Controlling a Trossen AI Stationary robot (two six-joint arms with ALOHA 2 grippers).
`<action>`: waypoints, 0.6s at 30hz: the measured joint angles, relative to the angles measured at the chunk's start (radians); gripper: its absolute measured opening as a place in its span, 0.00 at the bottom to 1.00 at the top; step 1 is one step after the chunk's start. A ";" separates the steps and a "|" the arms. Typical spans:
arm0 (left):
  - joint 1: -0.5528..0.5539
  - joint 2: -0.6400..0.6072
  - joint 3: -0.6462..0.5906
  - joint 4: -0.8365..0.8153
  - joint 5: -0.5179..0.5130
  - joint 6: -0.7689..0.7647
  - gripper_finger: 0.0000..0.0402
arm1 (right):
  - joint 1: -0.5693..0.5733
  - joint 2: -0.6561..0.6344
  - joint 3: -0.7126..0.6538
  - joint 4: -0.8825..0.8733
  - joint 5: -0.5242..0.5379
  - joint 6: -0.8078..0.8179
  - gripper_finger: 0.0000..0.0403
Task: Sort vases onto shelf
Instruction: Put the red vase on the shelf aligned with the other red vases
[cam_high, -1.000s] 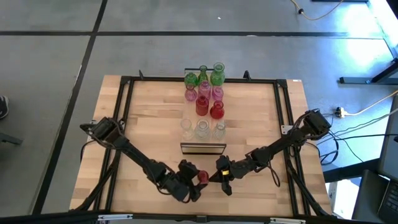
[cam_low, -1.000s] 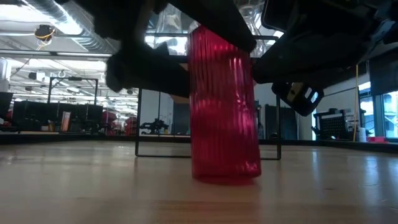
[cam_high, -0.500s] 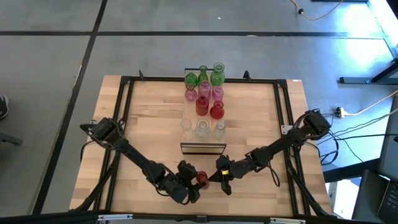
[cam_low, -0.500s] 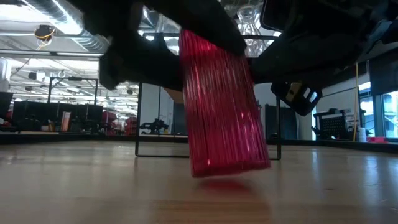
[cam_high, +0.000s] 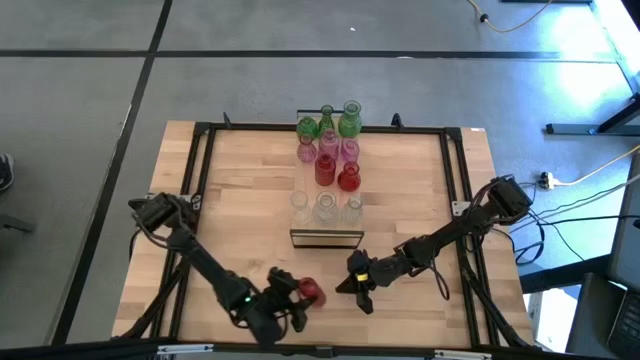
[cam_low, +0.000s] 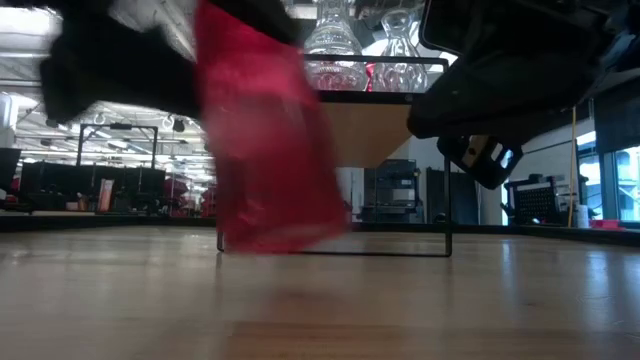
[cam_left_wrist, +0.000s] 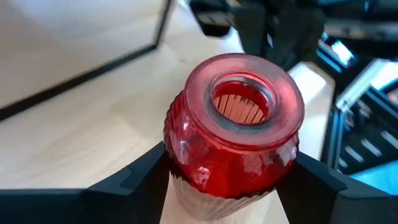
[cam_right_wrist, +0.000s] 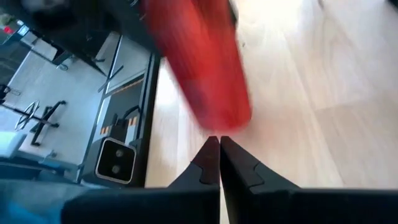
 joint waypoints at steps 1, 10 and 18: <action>-0.016 -0.010 0.000 -0.041 -0.030 -0.041 0.59 | 0.000 0.000 0.000 -0.003 -0.011 0.001 0.00; -0.126 -0.188 0.035 -0.612 -0.199 -0.401 0.59 | 0.000 -0.049 -0.002 -0.100 -0.036 0.007 0.00; -0.109 -0.355 0.052 -0.932 -0.263 -0.456 0.59 | 0.002 -0.215 -0.002 -0.271 -0.004 0.003 0.00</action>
